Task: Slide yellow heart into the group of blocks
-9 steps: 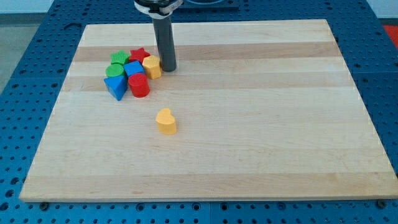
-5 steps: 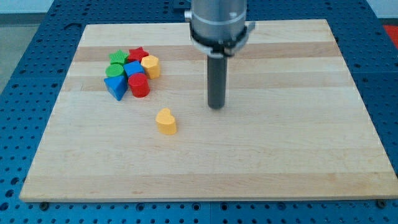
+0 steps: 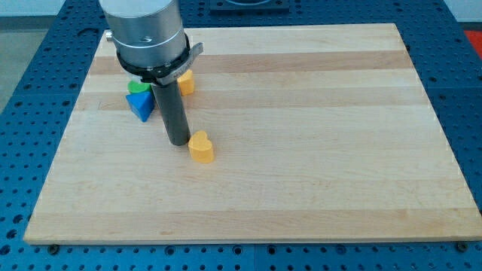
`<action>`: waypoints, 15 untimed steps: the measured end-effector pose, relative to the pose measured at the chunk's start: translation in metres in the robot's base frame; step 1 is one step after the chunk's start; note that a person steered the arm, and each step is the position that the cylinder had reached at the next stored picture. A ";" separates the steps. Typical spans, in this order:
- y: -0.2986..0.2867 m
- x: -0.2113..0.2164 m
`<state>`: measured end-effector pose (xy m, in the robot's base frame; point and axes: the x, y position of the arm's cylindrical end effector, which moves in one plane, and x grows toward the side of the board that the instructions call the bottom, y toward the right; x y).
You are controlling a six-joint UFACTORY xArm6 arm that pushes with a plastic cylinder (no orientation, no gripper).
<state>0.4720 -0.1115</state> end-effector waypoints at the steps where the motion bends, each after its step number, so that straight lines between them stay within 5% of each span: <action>1: -0.007 0.036; 2: -0.007 0.070; 5: 0.023 -0.005; 7: 0.029 0.024; 10: 0.052 -0.044; 13: 0.139 -0.039; 15: 0.093 -0.075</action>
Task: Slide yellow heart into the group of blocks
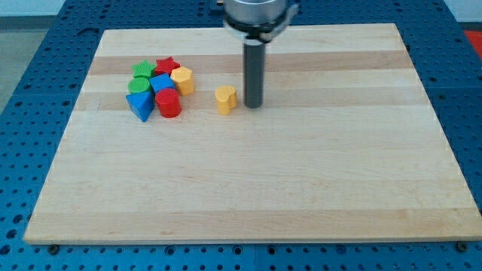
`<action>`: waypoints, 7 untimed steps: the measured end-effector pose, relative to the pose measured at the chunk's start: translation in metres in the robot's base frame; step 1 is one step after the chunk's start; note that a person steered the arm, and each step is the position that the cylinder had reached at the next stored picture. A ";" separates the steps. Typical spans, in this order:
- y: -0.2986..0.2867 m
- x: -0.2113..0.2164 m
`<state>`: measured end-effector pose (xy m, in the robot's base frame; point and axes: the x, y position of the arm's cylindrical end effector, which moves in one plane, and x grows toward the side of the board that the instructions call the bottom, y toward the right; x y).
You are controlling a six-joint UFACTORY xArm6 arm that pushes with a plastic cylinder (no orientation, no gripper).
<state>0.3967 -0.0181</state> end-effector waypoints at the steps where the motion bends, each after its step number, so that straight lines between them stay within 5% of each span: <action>1: -0.045 0.000; 6: -0.069 -0.010; 7: -0.059 0.015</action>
